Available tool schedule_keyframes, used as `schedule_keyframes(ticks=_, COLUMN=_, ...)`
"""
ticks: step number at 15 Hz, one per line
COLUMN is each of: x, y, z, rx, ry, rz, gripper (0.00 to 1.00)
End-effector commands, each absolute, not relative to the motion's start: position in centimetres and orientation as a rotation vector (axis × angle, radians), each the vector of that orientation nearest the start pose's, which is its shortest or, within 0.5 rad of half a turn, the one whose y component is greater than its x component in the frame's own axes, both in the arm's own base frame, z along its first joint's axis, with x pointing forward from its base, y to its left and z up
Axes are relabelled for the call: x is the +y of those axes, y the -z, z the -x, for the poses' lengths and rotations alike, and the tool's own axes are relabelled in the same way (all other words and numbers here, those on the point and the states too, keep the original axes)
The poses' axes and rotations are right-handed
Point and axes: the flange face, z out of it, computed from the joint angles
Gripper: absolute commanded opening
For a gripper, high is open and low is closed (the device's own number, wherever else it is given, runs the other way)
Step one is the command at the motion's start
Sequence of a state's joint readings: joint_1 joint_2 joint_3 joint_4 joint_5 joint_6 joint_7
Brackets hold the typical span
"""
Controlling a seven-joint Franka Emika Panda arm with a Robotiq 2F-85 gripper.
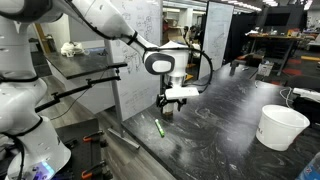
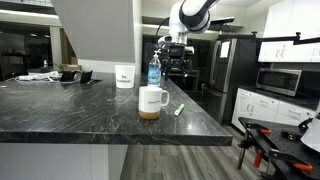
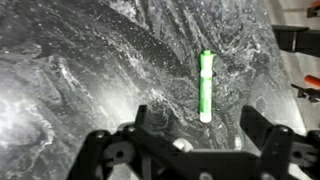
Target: Pick the marker from the cup and put it on the table
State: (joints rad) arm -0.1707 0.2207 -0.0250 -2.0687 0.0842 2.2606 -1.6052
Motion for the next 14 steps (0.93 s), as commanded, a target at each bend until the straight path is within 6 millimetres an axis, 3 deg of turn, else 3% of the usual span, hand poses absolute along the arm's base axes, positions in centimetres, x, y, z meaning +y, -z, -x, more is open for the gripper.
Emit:
schedule_keyframes(ticks=1, x=-10.2, y=-35.2, z=-54.9, rx=-1.907, ry=0.094, rz=2.508, gripper=1.0)
schedule_keyframes(ticks=7, x=-7.7, y=-39.0, z=-53.2, rx=-1.864, ry=0.087, rz=2.581, gripper=1.0)
schedule_keyframes(ticks=14, x=-5.3, y=-40.5, z=-52.8, rx=-1.897, ry=0.105, rz=2.566, gripper=1.0)
